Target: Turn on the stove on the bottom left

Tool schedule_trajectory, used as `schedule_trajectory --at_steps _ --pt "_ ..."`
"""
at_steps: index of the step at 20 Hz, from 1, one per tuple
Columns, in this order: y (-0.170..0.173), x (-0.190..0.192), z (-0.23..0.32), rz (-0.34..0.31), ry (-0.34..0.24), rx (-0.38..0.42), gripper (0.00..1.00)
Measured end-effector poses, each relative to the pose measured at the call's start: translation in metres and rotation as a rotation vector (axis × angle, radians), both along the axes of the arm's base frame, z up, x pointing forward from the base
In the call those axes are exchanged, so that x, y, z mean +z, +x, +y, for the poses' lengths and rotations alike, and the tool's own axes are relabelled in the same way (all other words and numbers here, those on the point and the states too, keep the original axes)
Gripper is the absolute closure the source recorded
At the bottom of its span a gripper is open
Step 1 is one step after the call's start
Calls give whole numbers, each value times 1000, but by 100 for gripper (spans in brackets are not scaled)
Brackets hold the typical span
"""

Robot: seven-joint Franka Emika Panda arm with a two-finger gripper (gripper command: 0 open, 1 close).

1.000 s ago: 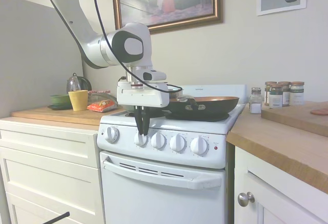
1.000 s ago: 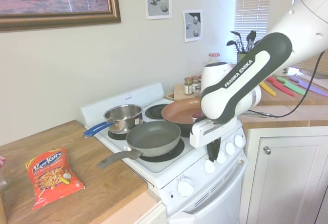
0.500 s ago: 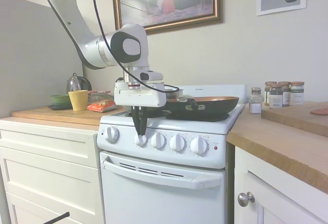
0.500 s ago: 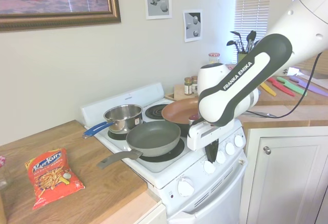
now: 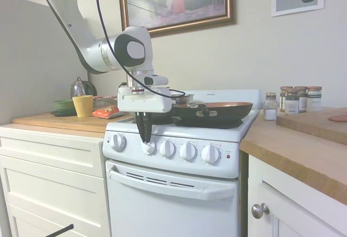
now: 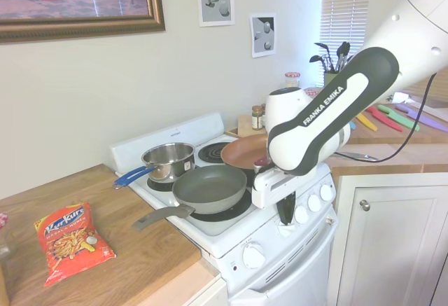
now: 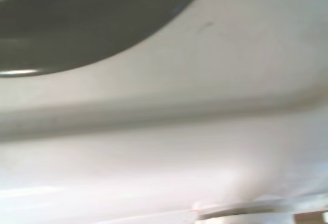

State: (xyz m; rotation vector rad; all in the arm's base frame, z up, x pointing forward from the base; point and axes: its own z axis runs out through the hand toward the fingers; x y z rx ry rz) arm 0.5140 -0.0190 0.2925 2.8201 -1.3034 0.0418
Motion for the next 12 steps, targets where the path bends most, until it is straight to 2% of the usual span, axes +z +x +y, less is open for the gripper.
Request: schedule_trajectory --at_steps 12 --pt "-1 -12 3 21 9 -10 100"
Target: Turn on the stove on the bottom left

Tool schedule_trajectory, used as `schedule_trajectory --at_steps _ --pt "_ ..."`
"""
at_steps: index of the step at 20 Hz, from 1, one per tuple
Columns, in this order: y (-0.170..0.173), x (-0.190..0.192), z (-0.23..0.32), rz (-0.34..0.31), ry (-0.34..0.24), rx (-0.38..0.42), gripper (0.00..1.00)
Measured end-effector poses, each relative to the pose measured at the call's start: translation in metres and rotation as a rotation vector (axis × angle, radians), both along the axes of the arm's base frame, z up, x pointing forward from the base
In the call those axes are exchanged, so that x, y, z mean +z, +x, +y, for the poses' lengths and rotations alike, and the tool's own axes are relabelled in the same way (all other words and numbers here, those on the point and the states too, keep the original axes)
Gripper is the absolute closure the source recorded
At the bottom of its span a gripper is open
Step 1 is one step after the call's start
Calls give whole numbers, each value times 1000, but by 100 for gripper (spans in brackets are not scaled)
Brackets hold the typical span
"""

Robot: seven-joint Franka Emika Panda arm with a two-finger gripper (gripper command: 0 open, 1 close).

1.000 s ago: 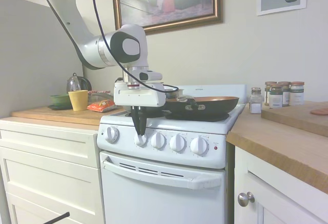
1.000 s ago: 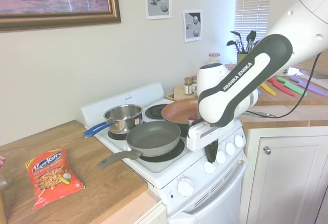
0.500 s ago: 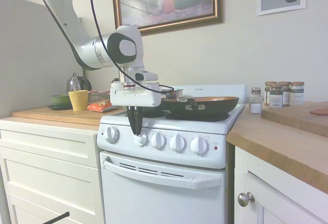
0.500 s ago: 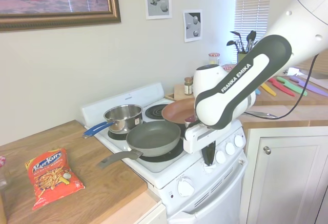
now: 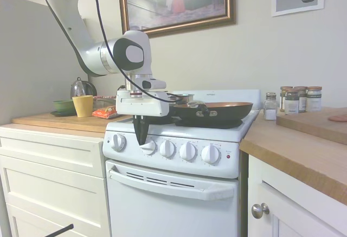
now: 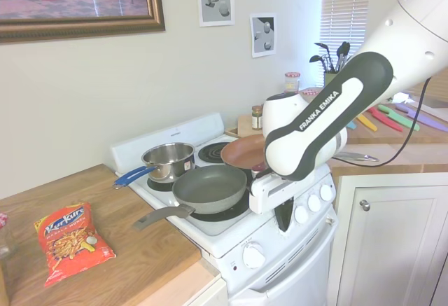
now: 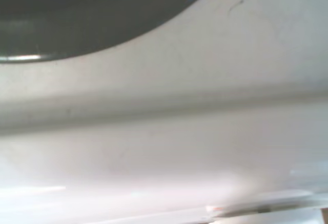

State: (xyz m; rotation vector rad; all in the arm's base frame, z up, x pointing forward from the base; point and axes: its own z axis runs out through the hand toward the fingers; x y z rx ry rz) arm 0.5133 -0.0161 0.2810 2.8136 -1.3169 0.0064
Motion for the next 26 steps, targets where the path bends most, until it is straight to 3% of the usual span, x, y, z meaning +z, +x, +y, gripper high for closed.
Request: schedule_trajectory --at_steps 16,26 --pt "-1 -23 14 14 -96 -8 100" --pt "-2 -24 21 5 -121 -13 100"
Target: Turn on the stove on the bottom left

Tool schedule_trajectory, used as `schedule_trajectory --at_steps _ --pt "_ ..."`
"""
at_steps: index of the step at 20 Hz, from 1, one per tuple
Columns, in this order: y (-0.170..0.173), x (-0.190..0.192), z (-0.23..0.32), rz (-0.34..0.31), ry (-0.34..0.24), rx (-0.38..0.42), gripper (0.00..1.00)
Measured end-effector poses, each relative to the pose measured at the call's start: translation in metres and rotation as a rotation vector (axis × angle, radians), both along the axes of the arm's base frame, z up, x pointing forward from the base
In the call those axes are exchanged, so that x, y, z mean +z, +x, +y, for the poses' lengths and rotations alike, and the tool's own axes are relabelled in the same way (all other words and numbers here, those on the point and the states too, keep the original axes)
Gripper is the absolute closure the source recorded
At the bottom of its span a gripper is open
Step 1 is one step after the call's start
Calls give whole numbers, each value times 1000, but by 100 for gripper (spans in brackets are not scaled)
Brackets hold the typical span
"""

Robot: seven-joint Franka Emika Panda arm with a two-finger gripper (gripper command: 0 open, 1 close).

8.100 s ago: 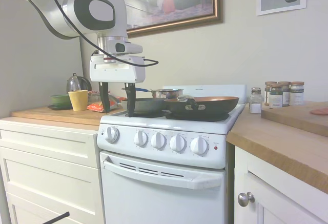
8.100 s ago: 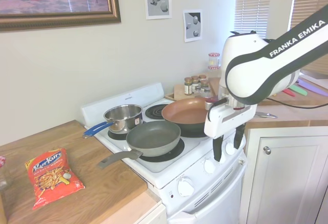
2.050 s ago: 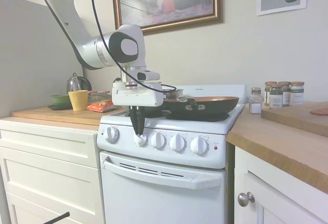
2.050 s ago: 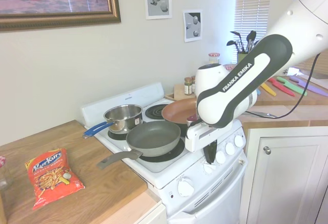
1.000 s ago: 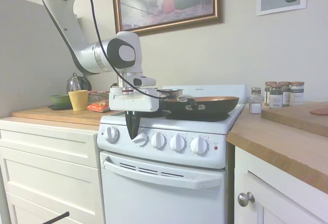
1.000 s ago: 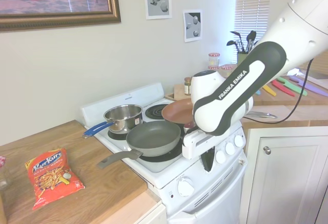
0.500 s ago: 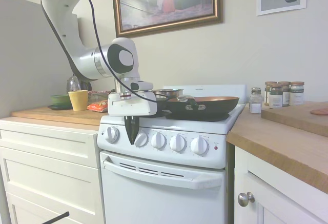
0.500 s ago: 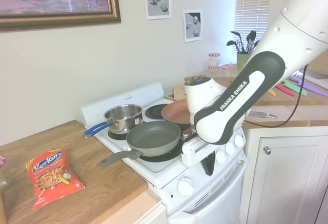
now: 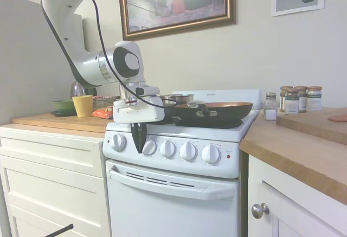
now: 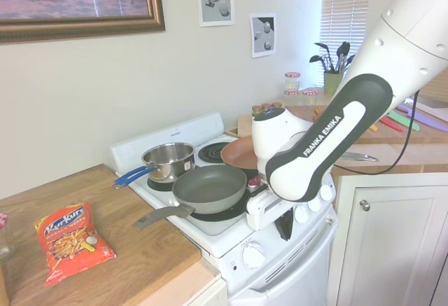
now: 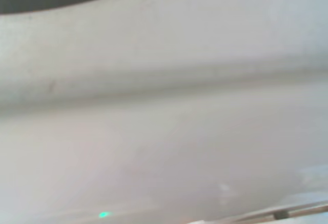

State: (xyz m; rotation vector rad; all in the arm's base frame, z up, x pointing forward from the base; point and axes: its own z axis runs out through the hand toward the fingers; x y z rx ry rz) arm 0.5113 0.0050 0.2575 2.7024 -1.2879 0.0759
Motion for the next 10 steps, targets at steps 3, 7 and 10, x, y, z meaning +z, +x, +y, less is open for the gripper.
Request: schedule_trajectory --at_steps 3,7,10 --pt "0 1 6 -1 15 7 100" --pt "0 6 14 -19 31 15 100" --pt "-7 13 15 -39 48 7 100"
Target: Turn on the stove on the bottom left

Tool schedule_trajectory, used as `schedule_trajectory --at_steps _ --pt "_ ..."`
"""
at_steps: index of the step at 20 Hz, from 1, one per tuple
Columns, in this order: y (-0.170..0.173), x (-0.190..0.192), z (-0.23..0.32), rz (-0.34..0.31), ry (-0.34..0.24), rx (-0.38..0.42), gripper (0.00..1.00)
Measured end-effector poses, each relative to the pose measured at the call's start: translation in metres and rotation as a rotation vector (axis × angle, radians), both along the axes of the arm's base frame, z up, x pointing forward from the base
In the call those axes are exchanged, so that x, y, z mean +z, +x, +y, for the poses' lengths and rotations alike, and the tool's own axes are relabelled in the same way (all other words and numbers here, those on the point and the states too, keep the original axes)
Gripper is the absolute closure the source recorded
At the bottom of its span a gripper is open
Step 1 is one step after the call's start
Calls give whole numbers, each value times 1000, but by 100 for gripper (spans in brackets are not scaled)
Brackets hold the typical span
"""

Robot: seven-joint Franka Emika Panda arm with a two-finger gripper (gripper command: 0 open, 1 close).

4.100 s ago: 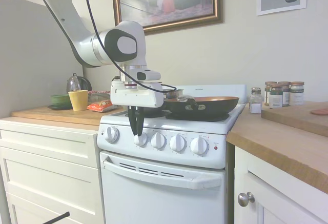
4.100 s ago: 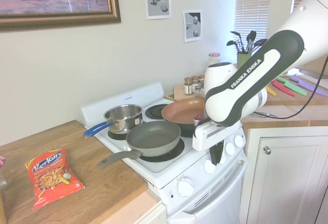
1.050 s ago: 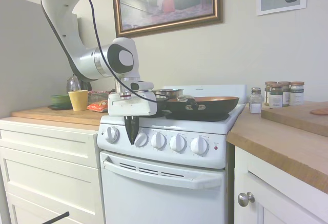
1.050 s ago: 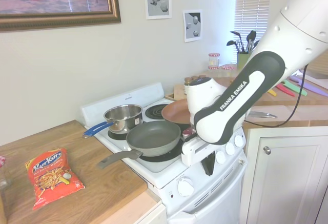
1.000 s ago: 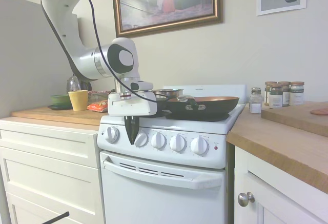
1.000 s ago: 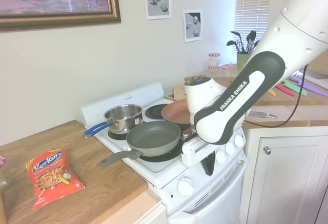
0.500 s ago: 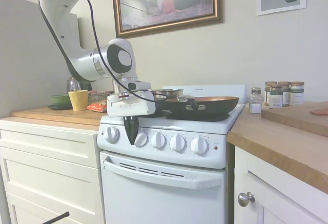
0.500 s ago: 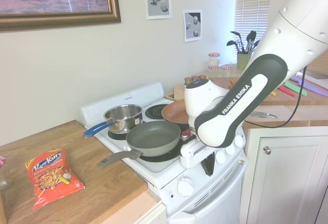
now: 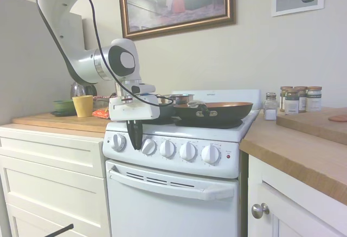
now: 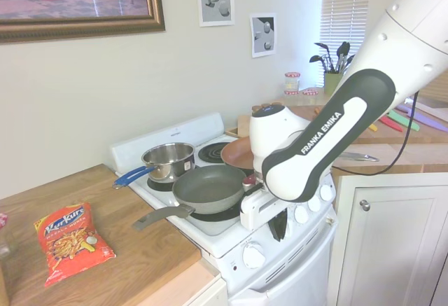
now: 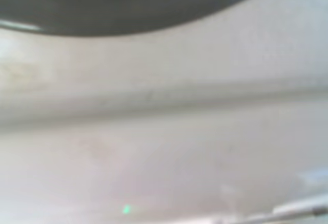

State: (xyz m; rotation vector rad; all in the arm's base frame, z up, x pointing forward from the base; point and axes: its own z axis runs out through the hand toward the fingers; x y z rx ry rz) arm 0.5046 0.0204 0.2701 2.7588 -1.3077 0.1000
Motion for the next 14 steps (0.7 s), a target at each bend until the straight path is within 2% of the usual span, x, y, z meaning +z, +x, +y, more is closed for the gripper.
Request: schedule_trajectory --at_steps 6,12,13,14 --pt "-24 28 -8 -58 51 -38 100" --pt "-57 47 -14 -82 59 -28 100" --pt "-61 48 -14 -80 59 -25 0" --pt "-63 47 -12 -79 58 -21 0"
